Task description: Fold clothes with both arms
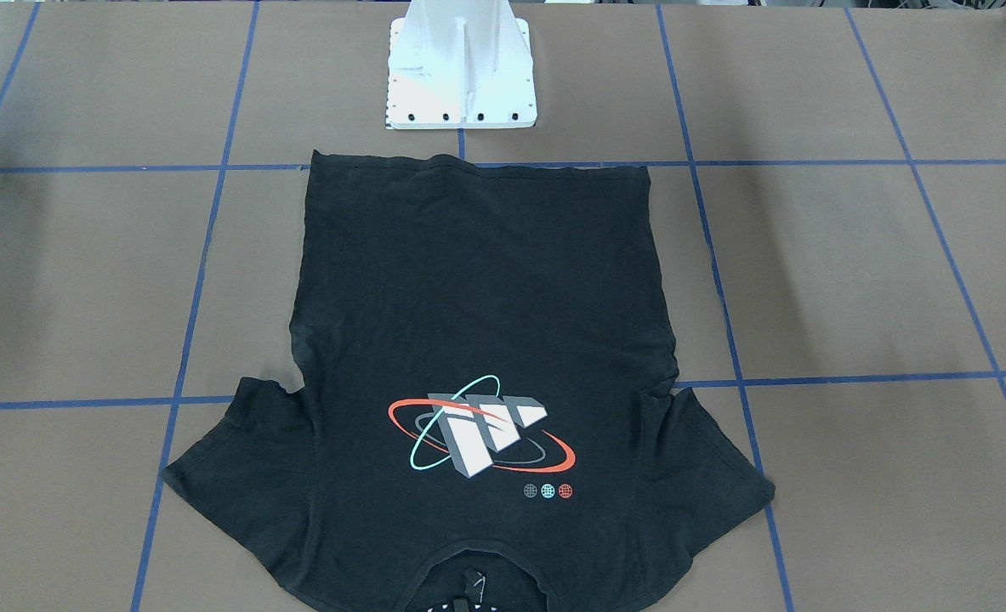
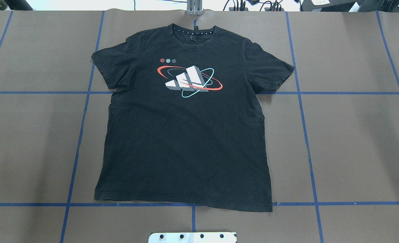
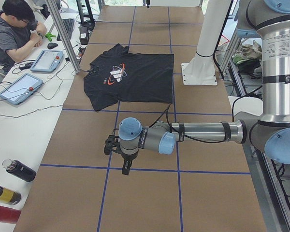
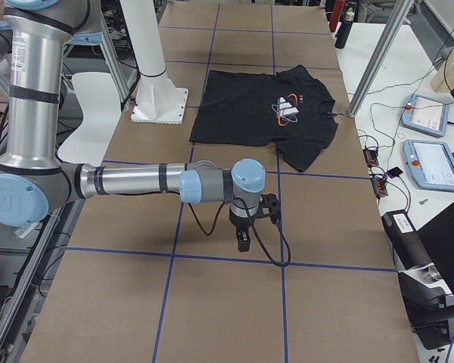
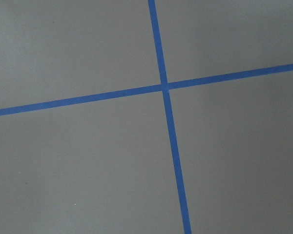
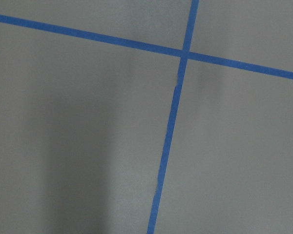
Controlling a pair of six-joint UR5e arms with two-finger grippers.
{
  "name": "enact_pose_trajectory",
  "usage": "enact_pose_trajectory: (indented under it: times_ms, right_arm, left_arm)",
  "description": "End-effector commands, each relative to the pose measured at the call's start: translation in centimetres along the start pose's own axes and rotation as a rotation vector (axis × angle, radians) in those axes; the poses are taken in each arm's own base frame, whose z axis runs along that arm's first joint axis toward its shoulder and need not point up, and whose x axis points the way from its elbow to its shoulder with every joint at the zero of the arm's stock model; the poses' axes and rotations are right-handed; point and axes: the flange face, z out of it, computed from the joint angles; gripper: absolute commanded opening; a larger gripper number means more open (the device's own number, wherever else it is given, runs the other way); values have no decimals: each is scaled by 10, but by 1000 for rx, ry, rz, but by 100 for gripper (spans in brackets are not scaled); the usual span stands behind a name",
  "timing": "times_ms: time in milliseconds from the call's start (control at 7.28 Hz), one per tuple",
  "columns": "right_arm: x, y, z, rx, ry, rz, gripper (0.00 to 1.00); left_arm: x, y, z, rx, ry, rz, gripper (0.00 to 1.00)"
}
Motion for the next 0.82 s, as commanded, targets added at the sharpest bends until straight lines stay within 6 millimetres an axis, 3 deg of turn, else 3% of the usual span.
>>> enact_pose_trajectory:
  times_ms: [0,275,686]
  right_arm:
    - [0,0,0,0,0,0,100]
    - [-1,-1,0,0,0,-2,100]
    - [-21,-19,-5,16,-5,-53,100]
  left_arm:
    - [1,-2,-1,8,0,9,100]
    - [3,-2,-3,28,1,28,100]
    - [9,-9,-9,107,-2,101,100]
